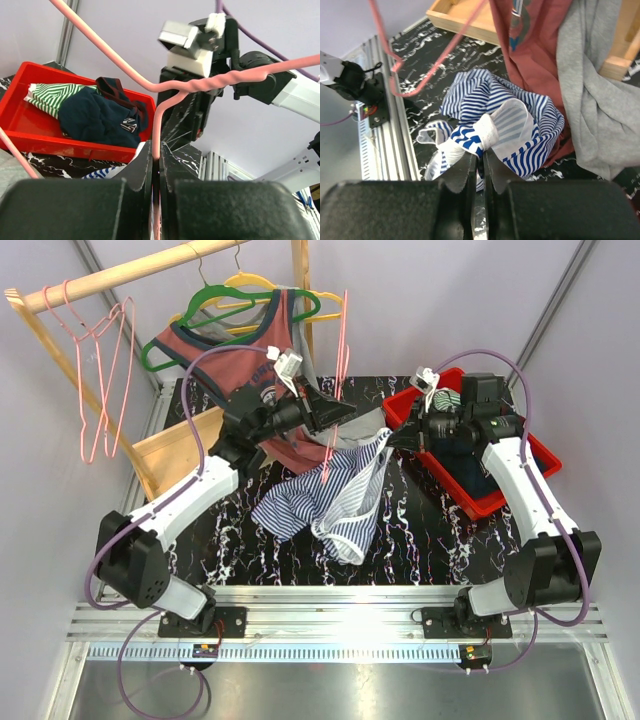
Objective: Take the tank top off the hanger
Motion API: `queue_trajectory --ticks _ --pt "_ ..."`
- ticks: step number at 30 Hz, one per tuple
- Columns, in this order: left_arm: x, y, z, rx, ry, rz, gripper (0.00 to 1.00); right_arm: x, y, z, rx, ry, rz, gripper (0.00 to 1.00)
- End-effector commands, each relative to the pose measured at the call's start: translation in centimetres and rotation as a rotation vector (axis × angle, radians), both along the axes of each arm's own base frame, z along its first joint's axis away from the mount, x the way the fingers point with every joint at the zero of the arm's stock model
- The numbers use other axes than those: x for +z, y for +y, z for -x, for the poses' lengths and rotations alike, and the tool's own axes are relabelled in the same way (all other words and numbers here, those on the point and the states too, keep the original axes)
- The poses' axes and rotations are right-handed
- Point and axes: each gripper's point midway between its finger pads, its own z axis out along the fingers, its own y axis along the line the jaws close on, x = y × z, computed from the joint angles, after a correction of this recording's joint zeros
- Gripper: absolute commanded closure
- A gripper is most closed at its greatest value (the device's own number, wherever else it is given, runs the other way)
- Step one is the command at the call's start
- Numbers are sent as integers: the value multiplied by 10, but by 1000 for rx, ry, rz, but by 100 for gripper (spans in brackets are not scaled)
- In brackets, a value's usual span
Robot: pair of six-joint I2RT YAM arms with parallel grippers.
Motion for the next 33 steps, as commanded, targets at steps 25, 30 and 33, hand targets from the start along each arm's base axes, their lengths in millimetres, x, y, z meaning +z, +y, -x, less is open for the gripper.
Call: queue_trajectory --ticks 25,30,33 --pt "48 112 141 56 115 -71 100 9 -11 -23 1 -257 116 10" --pt "50 149 130 267 163 -33 100 10 -9 -25 9 -250 99 10" --pt "54 174 124 406 183 -16 100 11 -9 -25 10 -253 97 10"
